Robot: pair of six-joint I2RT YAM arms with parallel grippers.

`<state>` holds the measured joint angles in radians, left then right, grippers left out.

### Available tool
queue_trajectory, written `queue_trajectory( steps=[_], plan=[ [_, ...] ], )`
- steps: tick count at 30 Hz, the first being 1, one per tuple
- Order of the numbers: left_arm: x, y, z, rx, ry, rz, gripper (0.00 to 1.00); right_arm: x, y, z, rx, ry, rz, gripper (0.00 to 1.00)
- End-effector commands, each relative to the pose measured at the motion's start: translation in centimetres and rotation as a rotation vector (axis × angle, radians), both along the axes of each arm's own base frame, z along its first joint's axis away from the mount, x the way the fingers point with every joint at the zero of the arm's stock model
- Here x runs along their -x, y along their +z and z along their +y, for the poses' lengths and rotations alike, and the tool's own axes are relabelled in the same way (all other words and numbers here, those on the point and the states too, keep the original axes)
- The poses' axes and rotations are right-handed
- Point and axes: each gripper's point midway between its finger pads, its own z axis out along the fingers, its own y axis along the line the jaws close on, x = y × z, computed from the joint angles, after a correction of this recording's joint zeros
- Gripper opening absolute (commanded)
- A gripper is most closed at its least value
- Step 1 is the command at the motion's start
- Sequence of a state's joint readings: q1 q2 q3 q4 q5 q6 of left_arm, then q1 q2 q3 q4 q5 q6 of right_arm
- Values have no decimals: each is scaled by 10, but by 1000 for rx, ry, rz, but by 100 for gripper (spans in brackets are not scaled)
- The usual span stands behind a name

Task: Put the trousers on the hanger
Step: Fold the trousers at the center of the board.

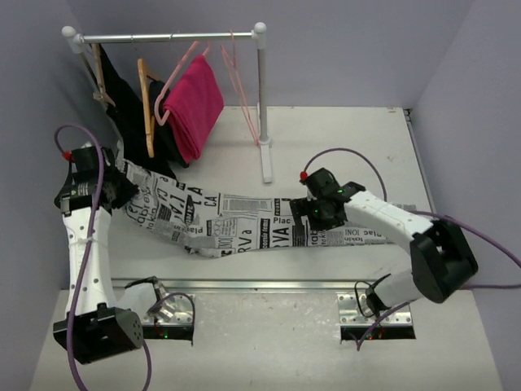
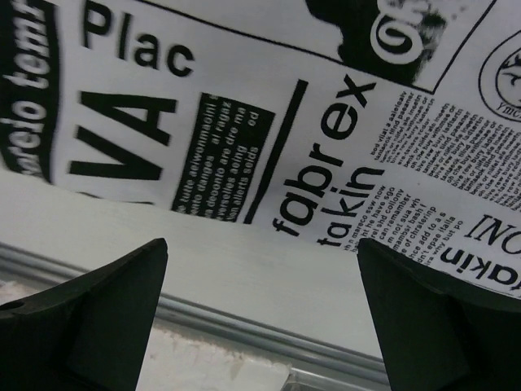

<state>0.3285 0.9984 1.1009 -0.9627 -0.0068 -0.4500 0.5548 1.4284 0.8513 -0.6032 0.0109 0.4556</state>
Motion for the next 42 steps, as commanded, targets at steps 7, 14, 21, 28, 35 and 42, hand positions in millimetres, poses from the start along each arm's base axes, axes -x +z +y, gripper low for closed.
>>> queue_trajectory(
  steps=[7, 14, 21, 28, 35, 42],
  plan=[
    [-8, 168, -23, -94, -107, -385, 0, 3, -66, 83, 294, 1, -10, 99],
    [-20, 211, -48, -89, -245, -497, 0, 36, -38, 195, -16, 86, -28, 99],
    [-32, 242, -120, 34, -609, -615, 0, 32, 30, 169, -97, 96, -177, 99],
    [-30, 248, -178, 292, -836, -698, 0, 33, 25, 46, 2, -101, -196, 99],
    [-38, 208, -294, 355, -877, -589, 0, 27, 66, -42, 30, -292, -293, 99],
    [-36, 159, -362, 254, -839, -440, 0, 44, 131, -90, 71, -387, -401, 99]
  ],
)
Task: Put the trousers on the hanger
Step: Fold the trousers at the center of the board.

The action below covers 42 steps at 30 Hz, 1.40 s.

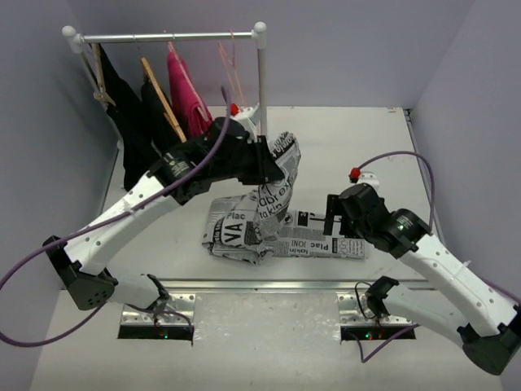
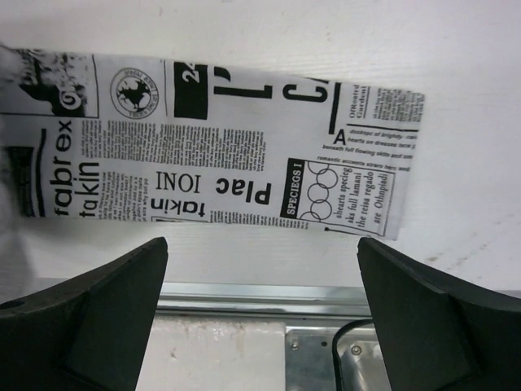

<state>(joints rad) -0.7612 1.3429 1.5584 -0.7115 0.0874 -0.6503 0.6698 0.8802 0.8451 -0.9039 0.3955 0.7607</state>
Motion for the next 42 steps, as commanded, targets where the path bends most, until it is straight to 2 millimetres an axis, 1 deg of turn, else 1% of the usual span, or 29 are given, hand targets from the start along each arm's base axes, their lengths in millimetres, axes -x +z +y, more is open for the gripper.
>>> queue_trajectory(
  steps=[1, 2, 3, 4, 7, 8, 9, 10, 11, 14, 16, 18, 19, 21, 23, 24, 25, 26, 27, 29, 30, 32, 36, 37, 38, 39, 42],
  plan=[
    [-27, 17, -8, 13, 194, -73, 0, 14, 34, -36, 73, -67, -48, 99],
    [-27, 7, -15, -9, 190, -59, 0, 17, 44, -38, 51, -67, -78, 99],
    [-29, -10, -27, -44, 180, -37, 0, 19, 54, -41, 35, -67, -105, 99],
    [-30, -20, -39, -66, 170, -30, 0, 22, 59, -45, 34, -71, -118, 99],
    [-38, -43, -64, -128, 154, -13, 0, 28, 73, -52, 29, -77, -146, 99],
    [-41, -52, -68, -156, 154, -4, 0, 29, 76, -54, 28, -80, -153, 99],
    [-43, -66, -71, -190, 152, 16, 0, 30, 77, -55, 28, -80, -153, 99],
    [-49, -71, -77, -211, 153, 19, 0, 32, 79, -56, 24, -81, -158, 99],
    [-52, -72, -79, -221, 158, 19, 0, 33, 80, -57, 21, -79, -160, 99],
    [-54, -69, -76, -229, 192, 12, 0, 36, 80, -59, 16, -69, -167, 99],
    [-56, -58, -62, -234, 256, -4, 0, 37, 81, -60, 22, -65, -169, 99],
    [-56, -42, -40, -235, 336, -36, 0, 37, 83, -61, 26, -63, -173, 99],
    [-51, -30, -24, -236, 364, -48, 0, 37, 84, -61, 29, -61, -175, 99],
    [-46, -15, 5, -250, 442, -75, 0, 36, 86, -61, 30, -57, -178, 99],
    [-35, 6, 49, -253, 543, -113, 0, 35, 88, -61, 27, -59, -184, 99],
    [-30, 13, 67, -256, 580, -125, 0, 35, 88, -61, 29, -58, -184, 99],
    [-27, 17, 83, -265, 611, -132, 0, 35, 88, -61, 29, -60, -184, 99],
    [-25, 20, 110, -286, 656, -139, 0, 33, 89, -59, 27, -59, -184, 99],
    [-26, 20, 127, -306, 680, -142, 0, 32, 88, -57, 25, -54, -181, 99],
    [-36, 13, 164, -359, 722, -150, 0, 29, 88, -53, 18, -48, -181, 99],
    [-42, 11, 176, -362, 745, -163, 0, 26, 88, -50, 11, -44, -182, 99],
    [-50, 12, 185, -395, 708, -206, 0, 24, 88, -46, 10, -33, -178, 99],
    [-60, 13, 181, -489, 587, -283, 0, 20, 85, -38, 5, -13, -162, 99],
    [-62, 10, 174, -502, 538, -284, 0, 19, 84, -36, 3, -9, -157, 99],
    [-64, 11, 166, -496, 497, -292, 0, 19, 83, -35, 1, -6, -156, 99],
    [-65, 11, 154, -475, 427, -301, 0, 18, 83, -35, 0, -5, -157, 99],
    [-64, 26, 123, -379, 289, -339, 0, 18, 85, -35, 5, -4, -158, 99]
  ],
)
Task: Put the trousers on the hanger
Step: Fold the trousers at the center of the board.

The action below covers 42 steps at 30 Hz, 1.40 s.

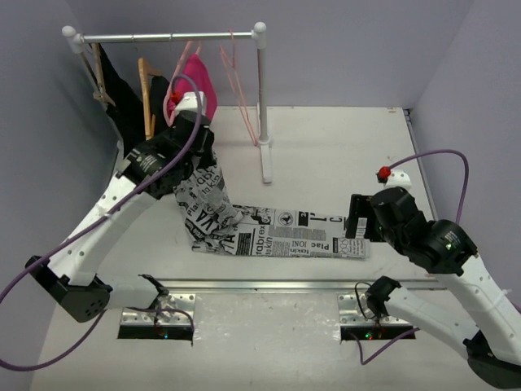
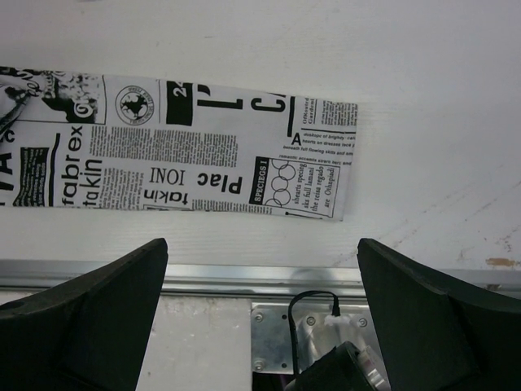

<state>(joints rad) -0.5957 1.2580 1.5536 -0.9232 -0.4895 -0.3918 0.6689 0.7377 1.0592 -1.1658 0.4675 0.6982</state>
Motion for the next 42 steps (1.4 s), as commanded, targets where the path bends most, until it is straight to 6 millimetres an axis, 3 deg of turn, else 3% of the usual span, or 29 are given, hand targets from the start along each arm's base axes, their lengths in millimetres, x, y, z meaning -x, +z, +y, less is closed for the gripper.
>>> queue_trajectory(
  steps=[1, 4, 7, 12, 16, 19, 24, 29, 37, 42],
  plan=[
    [-3, 48, -60, 126, -331, -118, 0, -8, 16, 3, -21, -3, -49, 99],
    [10, 82, -79, 203, -457, -159, 0, -8, 21, 0, -11, -9, -59, 99],
    [9, 92, -84, 206, -478, -151, 0, -8, 25, -2, -13, -10, -69, 99],
    [14, 138, -59, 225, -361, -223, 0, -7, 25, -3, -3, -11, -65, 99],
    [24, 156, -48, 247, -334, -246, 0, -6, 22, -3, 3, -7, -53, 99],
    [28, 144, -72, 267, -454, -199, 0, -5, 23, -4, -2, -16, -53, 99],
    [30, 96, -112, 292, -641, -75, 0, -3, 25, -5, -17, -18, -63, 99],
    [41, 81, -139, 357, -791, -9, 0, -2, 23, -6, -11, -20, -52, 99],
    [17, 21, -164, 299, -658, 104, 0, 2, 25, -10, -26, -36, -68, 99],
    [9, 4, -185, 247, -553, 102, 0, 6, 26, -12, -31, -35, -66, 99]
  ],
)
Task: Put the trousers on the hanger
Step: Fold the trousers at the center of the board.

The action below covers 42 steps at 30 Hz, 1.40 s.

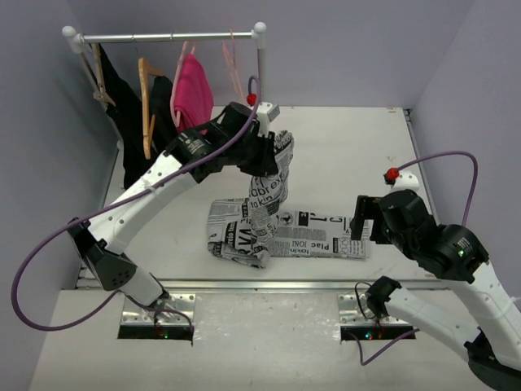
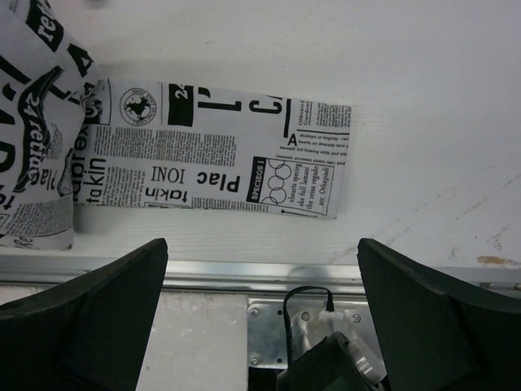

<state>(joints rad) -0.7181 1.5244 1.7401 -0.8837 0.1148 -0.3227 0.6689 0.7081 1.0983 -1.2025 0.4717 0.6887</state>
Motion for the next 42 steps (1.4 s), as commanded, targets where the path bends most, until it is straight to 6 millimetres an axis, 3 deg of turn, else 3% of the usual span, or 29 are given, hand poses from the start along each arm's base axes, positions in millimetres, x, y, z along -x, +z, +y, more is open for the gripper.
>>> queue_trajectory(
  steps=[1, 7, 11, 12, 13, 14, 15, 16, 17, 18, 21, 24, 26, 27, 31, 33, 35, 37, 38, 42],
  plan=[
    [-20, 21, -23, 53, 145, -109, 0, 0, 13, -6, -24, -39, -39, 99],
    [-20, 28, -42, 87, 226, -121, 0, 5, 18, -11, -23, -47, -44, 99],
    [-13, 19, -70, 98, 197, -108, 0, 6, 19, -13, -18, -54, -44, 99],
    [-12, 15, -76, 94, 193, -106, 5, 6, 19, -14, -18, -57, -44, 99],
    [-11, 11, -82, 93, 191, -104, 15, 5, 19, -13, -19, -58, -44, 99],
    [-10, 8, -87, 94, 184, -99, 33, 5, 19, -13, -19, -59, -42, 99],
    [-7, 4, -95, 97, 174, -92, 63, 6, 19, -14, -15, -61, -40, 99],
    [-5, 4, -99, 102, 168, -92, 85, 6, 20, -16, -10, -68, -41, 99],
    [-2, 6, -100, 108, 164, -100, 94, 6, 22, -18, -5, -76, -46, 99],
    [2, 16, -97, 126, 160, -117, 99, 6, 25, -20, -5, -82, -55, 99],
    [13, 52, -73, 194, 160, -200, 100, 5, 35, -24, 3, -97, -73, 99],
    [9, 48, -29, 163, 301, -247, 100, 2, 35, -22, 14, -99, -66, 99],
    [10, 29, 12, 169, 382, -222, 100, -3, 24, -20, 58, -100, -23, 99],
    [13, 24, 17, 185, 383, -230, 100, -3, 24, -19, 57, -98, -26, 99],
    [10, -60, 92, 49, 620, -95, 100, -29, -18, 13, 107, -28, 83, 99],
    [3, -102, 117, -4, 687, -14, 100, -48, -41, 35, 116, 19, 131, 99],
    [3, -139, 127, -43, 710, 66, 100, -70, -51, 53, 124, 41, 163, 99],
    [4, -159, 133, -77, 724, 107, 100, -97, -75, 72, 161, 45, 223, 99],
    [4, -170, 136, -102, 725, 127, 100, -110, -77, 80, 165, 50, 224, 99],
    [15, -214, 148, -217, 719, 206, 100, -154, -111, 99, 256, 33, 309, 99]
  ],
)
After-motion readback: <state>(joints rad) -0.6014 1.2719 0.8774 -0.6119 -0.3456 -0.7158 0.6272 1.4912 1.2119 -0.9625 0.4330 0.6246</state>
